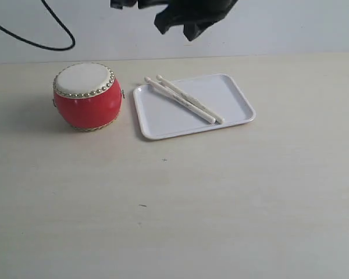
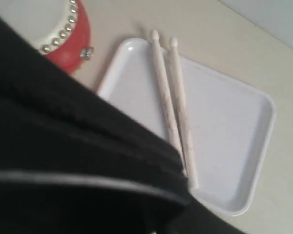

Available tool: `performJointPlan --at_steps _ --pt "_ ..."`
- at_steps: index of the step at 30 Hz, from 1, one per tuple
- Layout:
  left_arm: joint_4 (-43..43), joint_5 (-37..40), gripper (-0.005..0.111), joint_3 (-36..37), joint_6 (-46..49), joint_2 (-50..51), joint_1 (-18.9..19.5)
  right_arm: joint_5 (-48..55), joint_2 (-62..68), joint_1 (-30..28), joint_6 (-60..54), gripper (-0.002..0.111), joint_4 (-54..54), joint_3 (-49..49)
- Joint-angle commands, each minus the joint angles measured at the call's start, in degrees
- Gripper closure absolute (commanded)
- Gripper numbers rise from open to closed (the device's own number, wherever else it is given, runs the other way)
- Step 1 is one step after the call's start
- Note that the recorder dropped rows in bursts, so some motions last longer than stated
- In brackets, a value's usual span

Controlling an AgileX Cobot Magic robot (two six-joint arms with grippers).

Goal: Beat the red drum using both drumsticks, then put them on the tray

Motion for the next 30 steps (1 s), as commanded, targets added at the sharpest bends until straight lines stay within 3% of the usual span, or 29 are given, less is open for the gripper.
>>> performJointPlan --at_steps 1,6,9,14,20,24,30 --pt "4.0 6.9 0.107 0.7 -6.3 -12.3 -1.9 -0.1 -9.1 0.4 -6.9 0.108 16.0 -0.2" --pt "28.5 4.4 0.107 2.8 -20.2 -24.8 -2.0 2.3 -18.9 0.4 -10.8 0.108 26.4 -0.1" --pt "36.3 3.9 0.107 5.2 -23.3 -32.5 -2.0 3.4 -22.9 0.4 -10.8 0.108 26.4 -0.1" --pt "49.4 -0.8 0.107 7.7 -30.5 -54.1 -2.0 4.5 -35.9 0.4 -9.0 0.108 27.7 0.7" --pt "50.1 1.8 0.107 10.0 -30.5 -70.0 -2.0 -4.3 -53.9 0.4 -9.0 0.108 28.6 13.0" --pt "50.2 6.0 0.107 13.4 -30.8 -76.8 -1.9 -11.7 -65.2 0.4 -9.8 0.108 31.4 26.3" --pt "49.6 5.9 0.107 20.2 -34.4 -84.5 -1.8 -20.8 -78.9 0.4 -9.9 0.108 35.3 40.5"
